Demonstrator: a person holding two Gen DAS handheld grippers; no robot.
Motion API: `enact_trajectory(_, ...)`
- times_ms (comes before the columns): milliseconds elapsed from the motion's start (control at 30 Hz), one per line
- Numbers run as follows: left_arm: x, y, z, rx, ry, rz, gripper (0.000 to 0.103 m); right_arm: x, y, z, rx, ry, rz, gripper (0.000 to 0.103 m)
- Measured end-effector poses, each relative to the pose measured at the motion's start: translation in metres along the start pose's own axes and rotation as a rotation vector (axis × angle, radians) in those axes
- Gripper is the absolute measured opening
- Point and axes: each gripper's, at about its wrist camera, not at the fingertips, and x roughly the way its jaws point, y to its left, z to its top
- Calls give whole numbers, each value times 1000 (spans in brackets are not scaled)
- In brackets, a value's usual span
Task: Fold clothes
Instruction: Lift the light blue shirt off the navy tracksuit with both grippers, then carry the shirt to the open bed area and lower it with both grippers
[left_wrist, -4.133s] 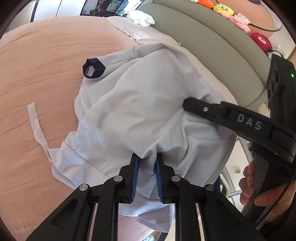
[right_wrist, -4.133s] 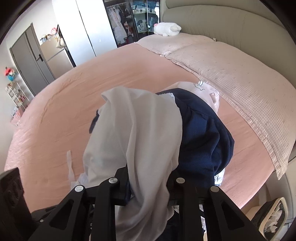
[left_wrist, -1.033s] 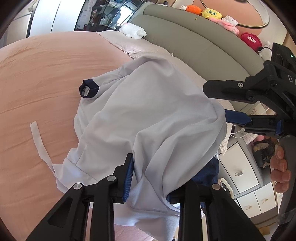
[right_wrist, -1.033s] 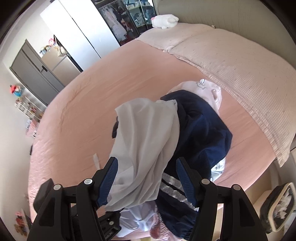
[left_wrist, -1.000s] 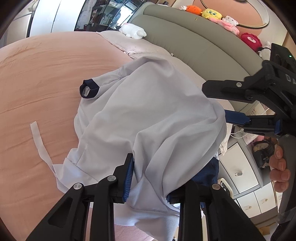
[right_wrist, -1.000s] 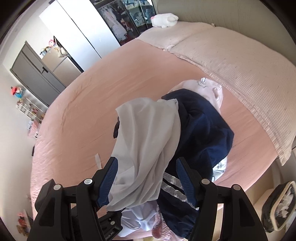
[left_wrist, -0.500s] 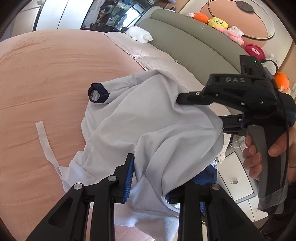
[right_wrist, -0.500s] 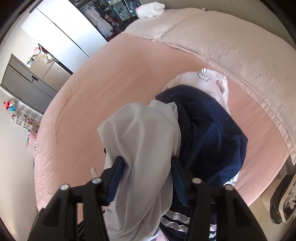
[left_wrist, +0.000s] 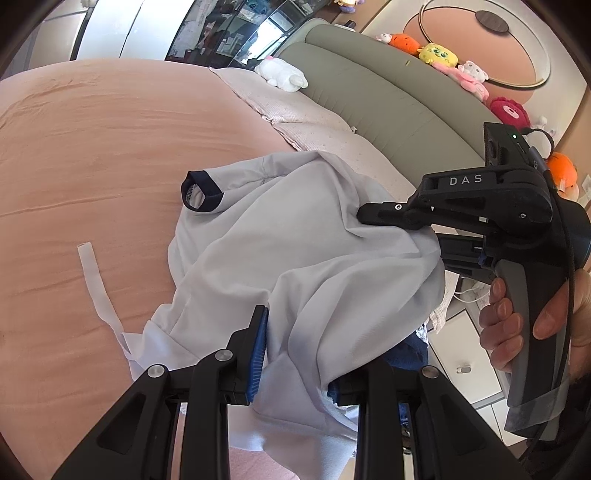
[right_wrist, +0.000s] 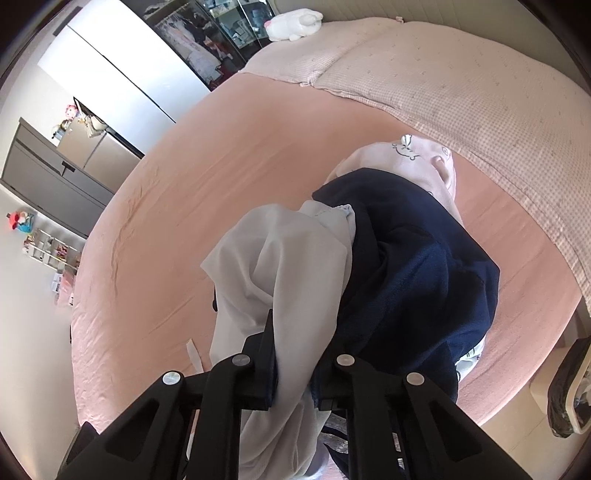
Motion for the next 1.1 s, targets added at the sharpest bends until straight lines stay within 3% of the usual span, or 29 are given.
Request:
enact_trajectory(367,-18,8,4,-45,-20,-30,24,-15,36,-6,-113,-17,-92,11)
enact_trajectory(533,-35,11,12,-54,-50,-36,24,-28,60,-15,-183,-25,-93,12)
enact_trajectory(1100,-110,48,36,-115,-159,2,24,-32,128,-37,-311,-39,20,12)
